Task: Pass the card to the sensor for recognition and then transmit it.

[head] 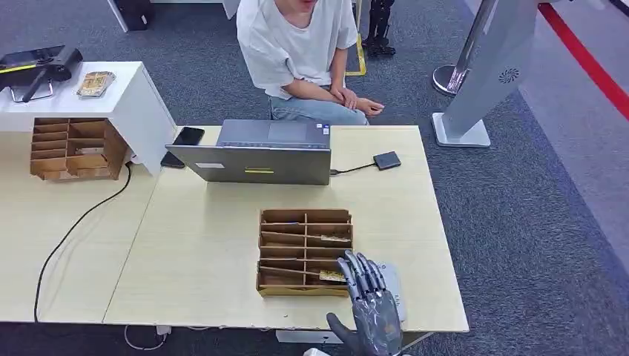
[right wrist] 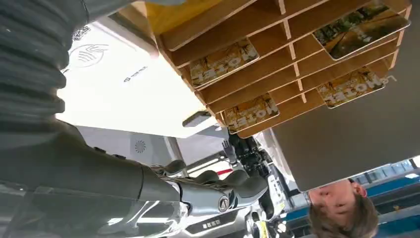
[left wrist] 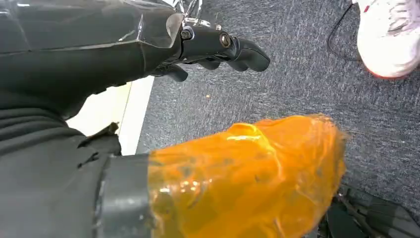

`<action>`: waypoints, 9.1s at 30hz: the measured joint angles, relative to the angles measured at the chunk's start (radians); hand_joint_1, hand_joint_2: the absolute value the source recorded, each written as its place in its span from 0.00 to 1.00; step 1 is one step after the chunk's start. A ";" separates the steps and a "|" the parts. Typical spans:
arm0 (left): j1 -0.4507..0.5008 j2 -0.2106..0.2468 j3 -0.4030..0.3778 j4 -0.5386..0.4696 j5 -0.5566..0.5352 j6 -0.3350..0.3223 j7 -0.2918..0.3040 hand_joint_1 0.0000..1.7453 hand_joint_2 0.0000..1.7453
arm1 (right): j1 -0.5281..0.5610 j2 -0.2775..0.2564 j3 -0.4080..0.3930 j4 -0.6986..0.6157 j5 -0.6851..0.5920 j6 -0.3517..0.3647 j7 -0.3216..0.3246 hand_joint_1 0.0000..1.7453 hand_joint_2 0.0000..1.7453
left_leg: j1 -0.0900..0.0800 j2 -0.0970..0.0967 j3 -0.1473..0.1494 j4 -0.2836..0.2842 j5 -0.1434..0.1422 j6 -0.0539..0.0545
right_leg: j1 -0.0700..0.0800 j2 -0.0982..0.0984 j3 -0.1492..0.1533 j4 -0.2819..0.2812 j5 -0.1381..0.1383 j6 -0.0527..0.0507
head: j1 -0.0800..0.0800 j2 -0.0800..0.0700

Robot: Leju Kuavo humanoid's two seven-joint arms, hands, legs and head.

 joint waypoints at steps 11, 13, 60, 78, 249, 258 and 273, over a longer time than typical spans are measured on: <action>0.000 -0.002 0.002 0.000 0.002 0.004 0.002 0.00 0.00 | -0.041 0.027 0.013 0.064 -0.023 0.000 -0.018 0.04 1.00 | 0.000 0.000 0.000 0.000 0.000 0.000 | 0.000 0.000 0.000 0.000 0.000 0.000 | 0.000 0.000; 0.000 -0.002 0.002 0.000 0.003 0.004 0.002 0.00 0.00 | -0.048 0.032 0.016 0.074 -0.027 0.000 -0.019 0.11 1.00 | 0.000 0.000 0.000 0.000 0.000 0.000 | 0.000 0.000 0.000 0.000 0.000 0.000 | 0.000 0.000; 0.000 0.000 0.017 0.000 -0.022 -0.012 0.000 0.00 0.00 | -0.123 0.056 0.009 0.204 -0.053 0.000 -0.021 0.43 1.00 | 0.000 0.000 0.000 0.000 0.000 0.000 | 0.000 0.000 0.000 0.000 0.000 0.000 | 0.000 0.000; 0.000 0.000 0.017 0.000 -0.035 -0.018 -0.001 0.00 0.00 | -0.150 0.084 -0.032 0.251 -0.057 0.000 -0.053 0.88 1.00 | 0.000 0.000 0.000 0.000 0.000 0.000 | 0.000 0.000 0.000 0.000 0.000 0.000 | 0.000 0.000; -0.006 -0.003 0.162 0.000 -0.125 -0.005 0.002 0.00 0.00 | -0.222 0.050 0.178 -0.268 -0.830 0.053 -0.373 0.00 1.00 | 0.000 0.000 0.000 0.000 0.000 0.000 | 0.000 0.000 0.000 0.000 0.000 0.000 | 0.000 0.000; -0.007 -0.005 0.184 0.000 -0.129 -0.009 -0.010 0.00 0.00 | -0.104 0.024 0.163 -0.354 -1.030 0.242 -0.427 0.00 0.00 | 0.000 0.000 0.000 0.000 0.000 0.000 | 0.000 0.000 0.000 0.000 0.000 0.000 | 0.000 0.000; -0.009 -0.003 0.185 0.000 -0.162 -0.015 -0.019 0.00 0.00 | -0.032 -0.004 0.135 -0.380 -1.064 0.331 -0.426 0.00 0.00 | 0.000 0.000 0.000 0.000 0.000 0.000 | 0.000 0.000 0.000 0.000 0.000 0.000 | 0.000 0.000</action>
